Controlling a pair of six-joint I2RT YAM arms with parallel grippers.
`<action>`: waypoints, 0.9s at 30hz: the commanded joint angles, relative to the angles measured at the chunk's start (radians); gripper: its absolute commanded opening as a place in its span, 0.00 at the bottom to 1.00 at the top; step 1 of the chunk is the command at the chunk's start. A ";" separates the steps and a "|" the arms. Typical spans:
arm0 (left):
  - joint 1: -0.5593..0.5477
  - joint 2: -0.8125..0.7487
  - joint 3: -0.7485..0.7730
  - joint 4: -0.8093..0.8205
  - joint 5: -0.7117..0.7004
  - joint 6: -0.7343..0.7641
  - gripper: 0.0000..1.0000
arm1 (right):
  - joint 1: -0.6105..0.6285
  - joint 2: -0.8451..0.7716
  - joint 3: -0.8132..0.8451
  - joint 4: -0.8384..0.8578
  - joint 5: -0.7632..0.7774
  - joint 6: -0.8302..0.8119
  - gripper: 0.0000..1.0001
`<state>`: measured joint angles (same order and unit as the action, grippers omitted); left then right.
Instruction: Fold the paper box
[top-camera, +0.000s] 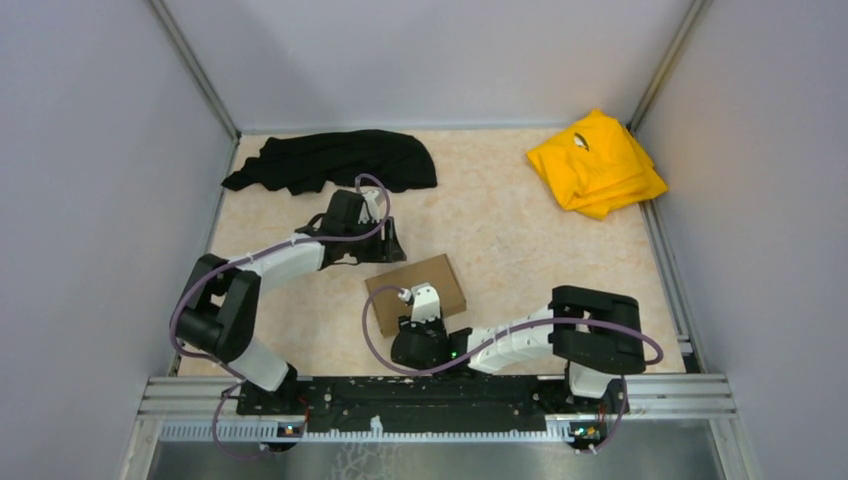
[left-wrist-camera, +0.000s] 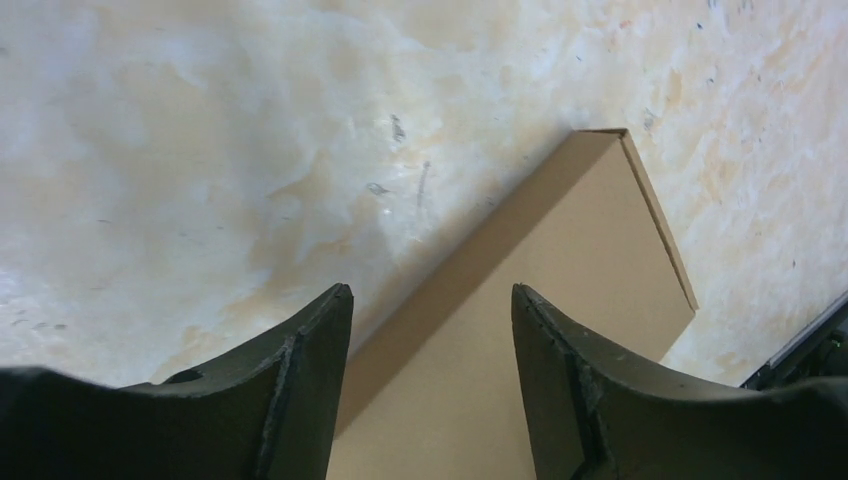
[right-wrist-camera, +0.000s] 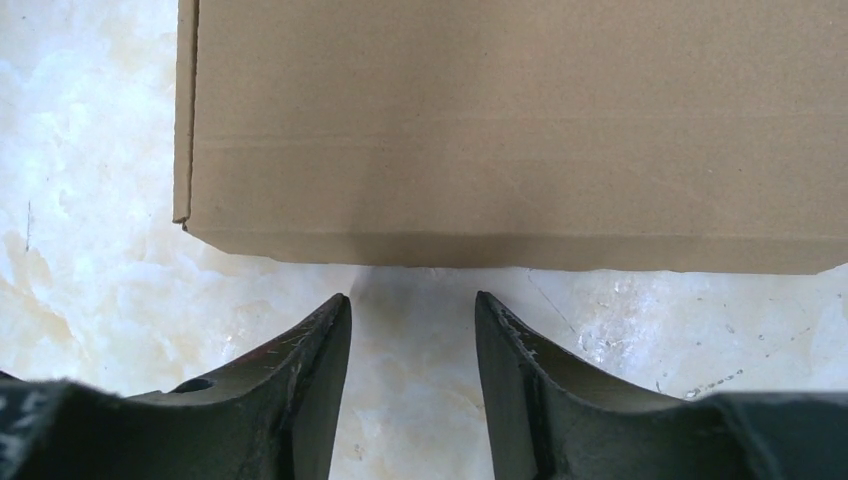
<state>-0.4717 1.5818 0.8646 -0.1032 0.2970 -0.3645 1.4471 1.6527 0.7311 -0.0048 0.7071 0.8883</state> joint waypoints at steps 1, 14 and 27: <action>0.048 0.042 -0.020 0.033 0.021 0.006 0.63 | 0.024 0.061 0.003 -0.087 -0.064 0.009 0.45; 0.067 0.183 -0.001 0.076 0.094 -0.004 0.44 | 0.075 0.154 0.100 -0.037 -0.056 -0.044 0.38; 0.061 0.195 -0.058 0.140 0.144 -0.024 0.35 | 0.058 0.259 0.151 -0.070 0.044 0.052 0.38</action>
<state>-0.4049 1.7416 0.8570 0.0345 0.4217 -0.3840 1.5112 1.8278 0.9058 -0.0017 0.7914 0.8875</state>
